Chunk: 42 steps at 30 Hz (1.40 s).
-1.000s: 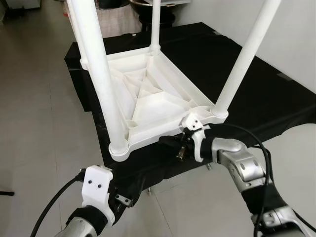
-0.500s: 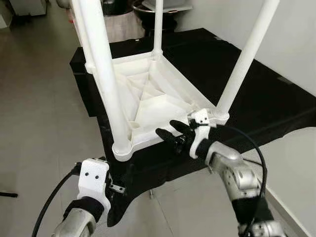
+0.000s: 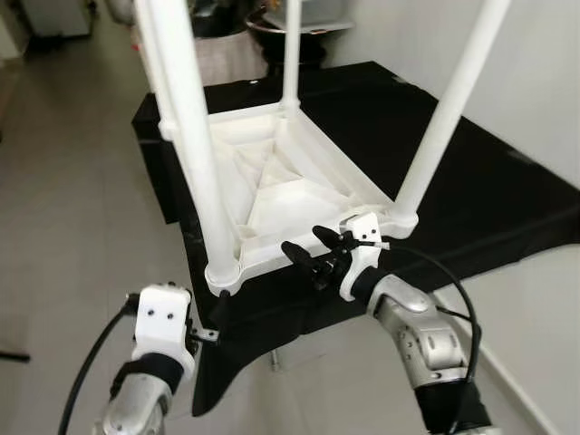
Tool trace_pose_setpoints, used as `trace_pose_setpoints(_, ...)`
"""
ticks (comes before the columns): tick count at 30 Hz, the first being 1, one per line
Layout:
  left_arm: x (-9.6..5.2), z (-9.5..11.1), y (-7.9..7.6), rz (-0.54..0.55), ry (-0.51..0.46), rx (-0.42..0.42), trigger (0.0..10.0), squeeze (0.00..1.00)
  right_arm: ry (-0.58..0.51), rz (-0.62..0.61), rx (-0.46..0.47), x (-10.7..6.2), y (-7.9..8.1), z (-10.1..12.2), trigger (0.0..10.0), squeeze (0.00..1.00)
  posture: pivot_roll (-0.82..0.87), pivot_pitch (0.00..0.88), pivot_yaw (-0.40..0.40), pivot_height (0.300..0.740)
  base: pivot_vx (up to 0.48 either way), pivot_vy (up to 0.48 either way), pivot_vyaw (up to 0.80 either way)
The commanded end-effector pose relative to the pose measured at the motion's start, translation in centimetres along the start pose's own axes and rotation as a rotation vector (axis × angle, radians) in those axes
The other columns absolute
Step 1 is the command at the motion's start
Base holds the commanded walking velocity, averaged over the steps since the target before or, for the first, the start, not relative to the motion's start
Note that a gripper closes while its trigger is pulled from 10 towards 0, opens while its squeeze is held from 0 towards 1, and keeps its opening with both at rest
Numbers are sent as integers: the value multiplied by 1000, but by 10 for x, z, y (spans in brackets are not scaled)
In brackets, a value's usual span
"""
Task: Building children table
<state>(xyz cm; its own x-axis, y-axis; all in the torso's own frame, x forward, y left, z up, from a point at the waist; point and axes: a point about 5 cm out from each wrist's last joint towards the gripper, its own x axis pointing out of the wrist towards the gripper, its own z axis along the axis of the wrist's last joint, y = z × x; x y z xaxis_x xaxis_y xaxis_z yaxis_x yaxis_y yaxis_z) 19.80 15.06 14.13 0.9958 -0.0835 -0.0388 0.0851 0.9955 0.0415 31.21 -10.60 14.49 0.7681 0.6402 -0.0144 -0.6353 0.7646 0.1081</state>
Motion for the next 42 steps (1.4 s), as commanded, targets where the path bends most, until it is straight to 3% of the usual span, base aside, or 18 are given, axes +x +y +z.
trace_pose_setpoints(1,1,-4,0,11,13,6,10000,0,-2,1,-8,0,1,0,10000,0,28,45,-26,740,0,0,800)
trace_pose_setpoints(23,7,-5,1,21,1,28,10000,0,-20,31,-5,6,2,-2,10000,0,44,26,-30,740,0,0,800)
trace_pose_setpoints(31,10,-5,-1,-16,-5,-3,10000,0,-16,-23,1,6,-4,-2,10000,0,32,25,-33,740,0,0,0)
trace_pose_setpoints(38,11,-2,-9,-111,-29,-34,10000,0,-31,-65,2,4,-10,-1,10000,0,22,26,-40,740,0,0,0)
trace_pose_setpoints(42,10,2,-17,-191,-60,-54,10000,0,-64,-192,-7,-9,-24,2,10000,0,14,28,-40,740,0,0,0)
